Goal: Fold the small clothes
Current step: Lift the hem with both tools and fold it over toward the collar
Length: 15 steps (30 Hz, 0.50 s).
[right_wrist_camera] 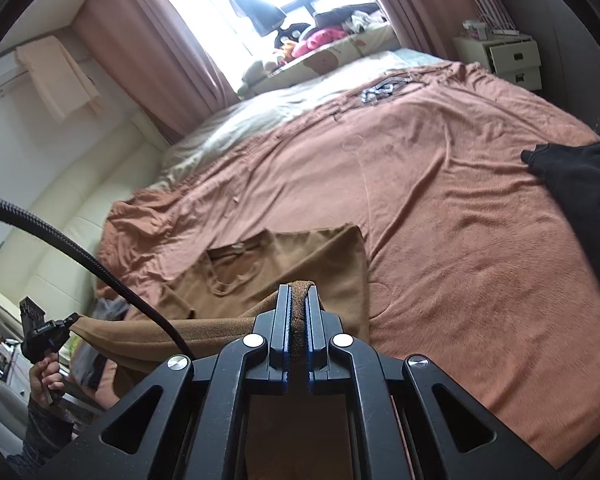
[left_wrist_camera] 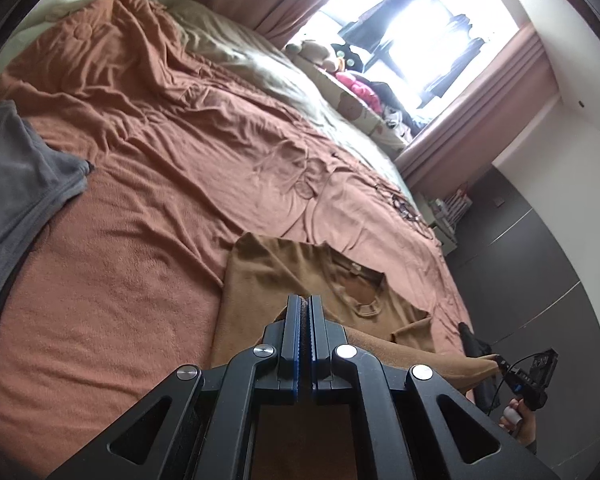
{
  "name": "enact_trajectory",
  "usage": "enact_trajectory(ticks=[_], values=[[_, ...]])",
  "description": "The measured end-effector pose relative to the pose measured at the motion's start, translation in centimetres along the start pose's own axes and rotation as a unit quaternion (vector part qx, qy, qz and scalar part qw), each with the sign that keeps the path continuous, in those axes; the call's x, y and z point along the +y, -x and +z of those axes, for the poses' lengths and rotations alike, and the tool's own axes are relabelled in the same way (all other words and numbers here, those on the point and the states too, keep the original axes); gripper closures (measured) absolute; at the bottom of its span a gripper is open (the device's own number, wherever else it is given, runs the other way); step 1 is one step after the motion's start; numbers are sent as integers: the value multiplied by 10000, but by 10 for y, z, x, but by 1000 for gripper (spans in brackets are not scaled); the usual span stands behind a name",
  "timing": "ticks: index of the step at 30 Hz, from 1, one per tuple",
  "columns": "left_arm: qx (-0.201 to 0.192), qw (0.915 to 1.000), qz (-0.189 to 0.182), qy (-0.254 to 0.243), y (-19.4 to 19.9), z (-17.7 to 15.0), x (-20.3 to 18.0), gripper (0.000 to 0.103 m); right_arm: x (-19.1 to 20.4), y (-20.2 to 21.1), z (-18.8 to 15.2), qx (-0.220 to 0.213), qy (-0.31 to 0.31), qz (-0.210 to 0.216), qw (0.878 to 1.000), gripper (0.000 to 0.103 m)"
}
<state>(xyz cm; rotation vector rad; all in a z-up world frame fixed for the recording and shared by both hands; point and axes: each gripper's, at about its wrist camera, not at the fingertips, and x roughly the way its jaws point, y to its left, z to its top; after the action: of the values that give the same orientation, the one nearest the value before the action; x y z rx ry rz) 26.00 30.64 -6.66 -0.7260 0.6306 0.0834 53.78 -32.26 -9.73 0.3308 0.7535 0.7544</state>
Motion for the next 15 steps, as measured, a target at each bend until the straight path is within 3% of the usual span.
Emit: enact_trajectory(ticks=[15], values=[[480, 9963, 707, 15, -109, 18, 46, 99, -20, -118, 11, 602, -99, -438, 9972, 99]])
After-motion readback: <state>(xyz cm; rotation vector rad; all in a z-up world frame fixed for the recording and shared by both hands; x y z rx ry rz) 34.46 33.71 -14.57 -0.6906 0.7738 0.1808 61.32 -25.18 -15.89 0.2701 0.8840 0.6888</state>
